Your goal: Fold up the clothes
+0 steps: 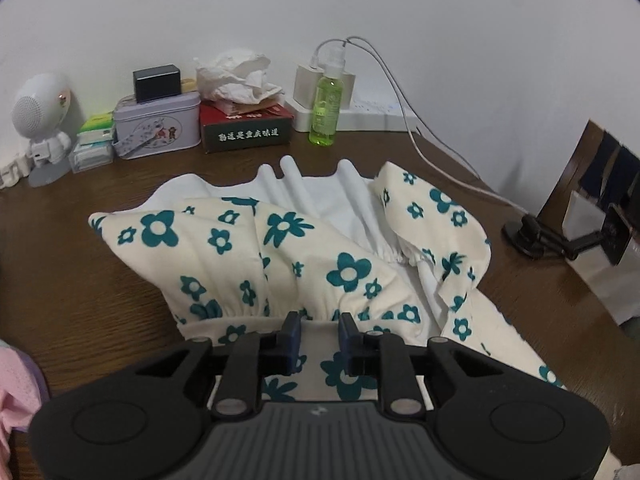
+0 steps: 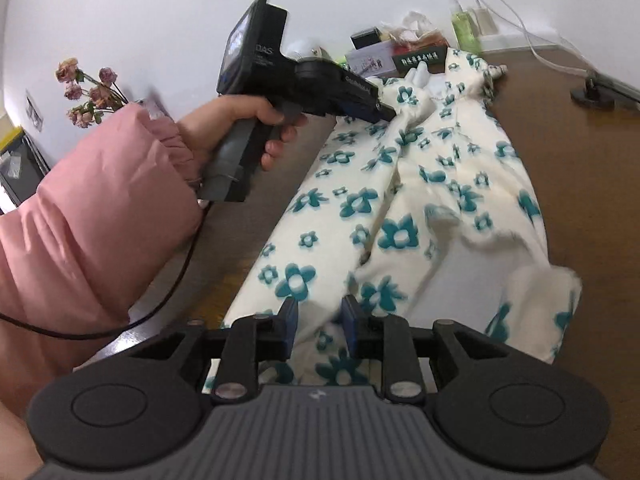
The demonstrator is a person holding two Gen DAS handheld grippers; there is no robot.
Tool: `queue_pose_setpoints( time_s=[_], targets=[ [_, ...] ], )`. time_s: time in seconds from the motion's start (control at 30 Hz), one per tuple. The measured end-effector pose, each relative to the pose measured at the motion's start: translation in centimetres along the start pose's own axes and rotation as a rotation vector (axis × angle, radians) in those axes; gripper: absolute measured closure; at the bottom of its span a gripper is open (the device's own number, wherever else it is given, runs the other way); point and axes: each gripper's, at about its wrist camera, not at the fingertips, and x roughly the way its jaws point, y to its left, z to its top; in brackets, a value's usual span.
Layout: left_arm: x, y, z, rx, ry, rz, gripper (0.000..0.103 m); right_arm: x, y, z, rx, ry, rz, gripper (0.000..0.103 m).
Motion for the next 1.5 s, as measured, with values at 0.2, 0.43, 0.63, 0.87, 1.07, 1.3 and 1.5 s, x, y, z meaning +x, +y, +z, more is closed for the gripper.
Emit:
queue_pose_setpoints(
  time_s=[0.2,0.43,0.63,0.87,1.07,1.3,1.5],
  targets=[
    [-2.7,-0.3,0.6,0.066,-0.061,-0.057,0.070,-2.8,1.7,-0.5,-0.063,-0.091,0.098,0.077],
    [0.8,-1.2,0.4,0.129,-0.016,0.078,0.072,-1.6,4.9,-1.3,-0.250,-0.011,0.144,0.070],
    [1.2,1.0,1.0,-0.020,-0.047,0.051,0.073,-2.0,3.7,-1.9,-0.207,0.017,0.117,0.070],
    [0.0,-2.7,3.3,0.049,0.020,-0.044,0.035,-2.9,2.6,-1.7,-0.136,-0.014,0.114,0.057],
    [2.3,-6.6,2.1,0.175,0.134,0.176,0.094,-2.4,2.4,-1.5,-0.107,-0.005,0.111,0.070],
    [0.1,-4.8,4.0,0.021,0.007,0.243,0.098,-1.9,2.1,-1.1,-0.079,-0.002,0.094,0.098],
    [2.3,-4.4,4.1,-0.027,-0.014,0.304,0.098,-0.4,0.8,-1.0,-0.060,-0.004,-0.011,0.098]
  ],
)
